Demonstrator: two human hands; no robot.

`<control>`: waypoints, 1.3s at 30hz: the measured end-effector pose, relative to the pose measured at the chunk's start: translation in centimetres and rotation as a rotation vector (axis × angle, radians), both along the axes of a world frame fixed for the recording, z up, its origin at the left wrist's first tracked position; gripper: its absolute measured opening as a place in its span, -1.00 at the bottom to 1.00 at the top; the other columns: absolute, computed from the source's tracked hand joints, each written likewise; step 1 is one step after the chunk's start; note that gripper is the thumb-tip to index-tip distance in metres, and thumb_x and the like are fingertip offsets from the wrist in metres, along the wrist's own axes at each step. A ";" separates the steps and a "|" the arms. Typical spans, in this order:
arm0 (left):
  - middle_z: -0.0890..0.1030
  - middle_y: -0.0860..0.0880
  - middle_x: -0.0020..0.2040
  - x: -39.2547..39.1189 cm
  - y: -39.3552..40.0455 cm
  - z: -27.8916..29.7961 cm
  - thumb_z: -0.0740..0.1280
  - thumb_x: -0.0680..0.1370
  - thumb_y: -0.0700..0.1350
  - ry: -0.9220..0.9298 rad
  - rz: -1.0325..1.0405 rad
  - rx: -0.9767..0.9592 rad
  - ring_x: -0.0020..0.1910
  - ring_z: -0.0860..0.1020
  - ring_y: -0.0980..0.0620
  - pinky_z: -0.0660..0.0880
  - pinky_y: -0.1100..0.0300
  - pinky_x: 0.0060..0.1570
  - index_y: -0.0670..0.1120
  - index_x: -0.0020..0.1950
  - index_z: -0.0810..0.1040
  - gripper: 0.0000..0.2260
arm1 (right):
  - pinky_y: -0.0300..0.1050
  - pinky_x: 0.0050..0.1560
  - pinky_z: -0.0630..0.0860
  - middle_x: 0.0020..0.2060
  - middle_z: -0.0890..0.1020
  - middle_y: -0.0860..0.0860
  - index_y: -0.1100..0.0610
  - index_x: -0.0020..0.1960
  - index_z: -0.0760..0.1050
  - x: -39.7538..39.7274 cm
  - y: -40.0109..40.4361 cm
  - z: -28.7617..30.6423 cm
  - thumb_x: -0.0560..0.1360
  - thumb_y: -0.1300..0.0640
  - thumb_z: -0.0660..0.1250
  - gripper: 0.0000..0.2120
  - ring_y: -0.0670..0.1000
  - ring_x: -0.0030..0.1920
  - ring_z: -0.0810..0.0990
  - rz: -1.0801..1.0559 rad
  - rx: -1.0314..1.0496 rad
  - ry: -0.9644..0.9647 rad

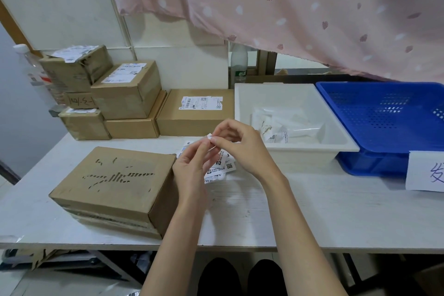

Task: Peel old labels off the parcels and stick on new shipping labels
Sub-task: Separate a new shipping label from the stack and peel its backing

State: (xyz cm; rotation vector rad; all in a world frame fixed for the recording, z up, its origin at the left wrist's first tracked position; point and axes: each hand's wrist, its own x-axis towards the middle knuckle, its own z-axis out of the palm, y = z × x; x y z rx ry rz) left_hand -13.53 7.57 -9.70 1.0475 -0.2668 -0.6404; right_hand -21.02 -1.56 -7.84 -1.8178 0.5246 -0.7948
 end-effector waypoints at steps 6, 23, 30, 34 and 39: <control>0.67 -0.18 -0.11 0.0 -0.3 -0.2 0.37 0.57 -0.22 -0.162 0.064 0.075 -0.14 0.67 0.04 0.57 0.30 -0.14 -0.23 -0.02 0.63 -0.91 | 0.01 0.01 0.57 -0.27 0.69 0.02 0.14 -0.13 0.55 0.2 0.4 0.0 0.48 0.16 0.44 -0.92 0.03 -0.20 0.67 -0.010 0.018 0.015; 0.59 -0.03 -0.28 -0.4 -0.4 -1.1 0.14 0.61 -0.29 0.007 0.050 0.314 -0.42 0.65 0.08 0.61 0.09 -0.16 -0.20 -0.06 0.41 -0.90 | -0.11 -0.34 0.38 -0.48 0.52 -0.09 0.14 -0.10 0.52 0.6 -2.0 1.3 0.57 0.13 0.30 -0.89 -0.07 -0.40 0.45 -0.644 0.031 -0.043; 0.52 0.16 -0.61 -0.8 -0.4 -0.5 0.09 0.64 -0.28 0.108 0.036 0.357 -0.54 0.60 0.11 0.47 -0.12 0.26 -0.16 -0.13 0.35 -0.83 | -0.01 -0.17 0.57 -0.40 0.59 -0.07 0.03 -0.11 0.44 -0.5 -3.5 2.5 0.60 0.11 0.24 -0.89 -0.03 -0.40 0.59 -0.840 -0.003 -0.160; 0.51 0.09 -0.63 -0.9 -0.9 -0.6 0.08 0.64 -0.28 0.159 0.061 0.361 -0.54 0.61 0.09 0.43 -0.15 0.30 -0.15 -0.14 0.34 -0.82 | -0.30 -0.36 0.49 -0.21 0.62 0.02 0.11 -0.01 0.42 -1.6 -4.1 3.1 0.64 0.13 0.18 -0.91 -0.14 -0.43 0.60 -0.888 -0.004 -0.301; 0.53 0.08 -0.61 -0.9 -1.0 -1.2 0.05 0.62 -0.30 0.196 0.070 0.361 -0.51 0.63 0.07 0.45 -0.10 0.29 -0.16 -0.05 0.33 -0.89 | -0.42 -0.29 0.45 -0.19 0.64 0.05 0.09 -0.01 0.37 -2.3 -4.4 3.5 0.66 0.13 0.12 -0.90 -0.15 -0.37 0.61 -0.948 0.027 -0.418</control>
